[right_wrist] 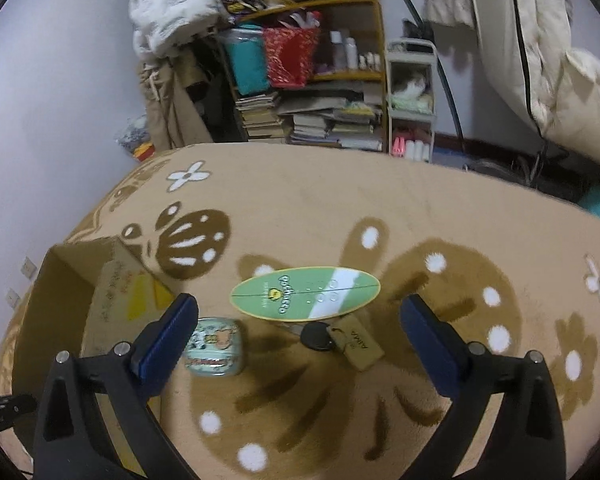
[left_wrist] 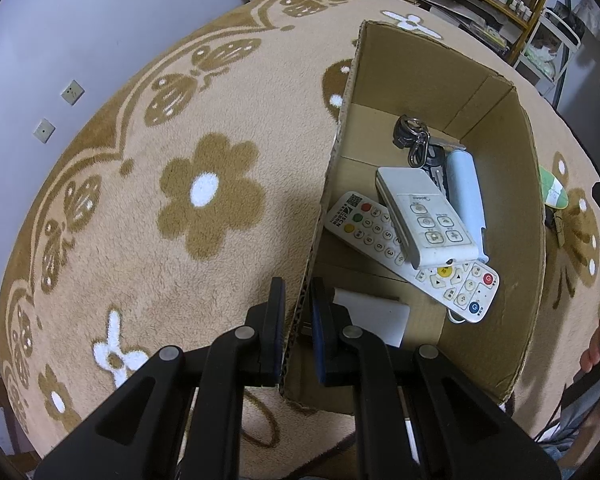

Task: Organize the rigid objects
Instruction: 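Move the right gripper to the black key fob and grasp it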

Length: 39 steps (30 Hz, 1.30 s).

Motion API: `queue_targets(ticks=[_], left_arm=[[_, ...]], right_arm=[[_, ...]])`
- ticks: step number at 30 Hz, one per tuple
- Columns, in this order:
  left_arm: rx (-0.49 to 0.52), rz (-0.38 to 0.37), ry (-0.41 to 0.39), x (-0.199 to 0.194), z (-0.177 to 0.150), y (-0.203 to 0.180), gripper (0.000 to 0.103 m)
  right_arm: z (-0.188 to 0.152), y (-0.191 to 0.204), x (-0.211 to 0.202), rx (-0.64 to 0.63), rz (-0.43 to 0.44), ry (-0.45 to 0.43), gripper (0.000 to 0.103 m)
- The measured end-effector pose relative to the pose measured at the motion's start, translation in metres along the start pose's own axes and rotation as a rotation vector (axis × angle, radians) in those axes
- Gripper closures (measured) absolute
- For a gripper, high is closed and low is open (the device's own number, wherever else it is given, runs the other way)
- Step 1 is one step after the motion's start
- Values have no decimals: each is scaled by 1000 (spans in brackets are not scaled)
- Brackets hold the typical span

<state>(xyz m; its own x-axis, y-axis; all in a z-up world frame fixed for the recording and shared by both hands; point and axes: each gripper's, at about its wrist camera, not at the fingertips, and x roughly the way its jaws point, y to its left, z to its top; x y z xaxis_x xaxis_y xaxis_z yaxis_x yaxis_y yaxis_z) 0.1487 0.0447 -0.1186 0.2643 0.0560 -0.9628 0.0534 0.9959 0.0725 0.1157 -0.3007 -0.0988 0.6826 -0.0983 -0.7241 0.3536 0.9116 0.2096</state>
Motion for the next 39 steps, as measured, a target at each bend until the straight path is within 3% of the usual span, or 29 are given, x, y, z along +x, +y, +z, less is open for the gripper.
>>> queue_targets(ticks=[14, 22, 24, 27, 31, 37, 39], left_arm=[[14, 18, 0, 2, 1, -3, 91], [16, 20, 1, 2, 1, -4, 91], [16, 19, 0, 2, 1, -3, 91], [14, 19, 3, 1, 2, -4, 91], [17, 21, 2, 1, 2, -4, 91], [18, 23, 2, 0, 2, -4, 91], [22, 26, 1, 0, 2, -4, 91]], right_arm=[[-11, -46, 48, 97, -4, 93, 0], [-32, -42, 75, 74, -15, 177, 0], [-34, -38, 76, 52, -27, 170, 0], [-36, -34, 75, 56, 46, 157, 0], [-39, -25, 81, 22, 24, 169, 0], [-41, -18, 85, -9, -105, 183, 25], [-41, -21, 81, 2, -122, 174, 46]])
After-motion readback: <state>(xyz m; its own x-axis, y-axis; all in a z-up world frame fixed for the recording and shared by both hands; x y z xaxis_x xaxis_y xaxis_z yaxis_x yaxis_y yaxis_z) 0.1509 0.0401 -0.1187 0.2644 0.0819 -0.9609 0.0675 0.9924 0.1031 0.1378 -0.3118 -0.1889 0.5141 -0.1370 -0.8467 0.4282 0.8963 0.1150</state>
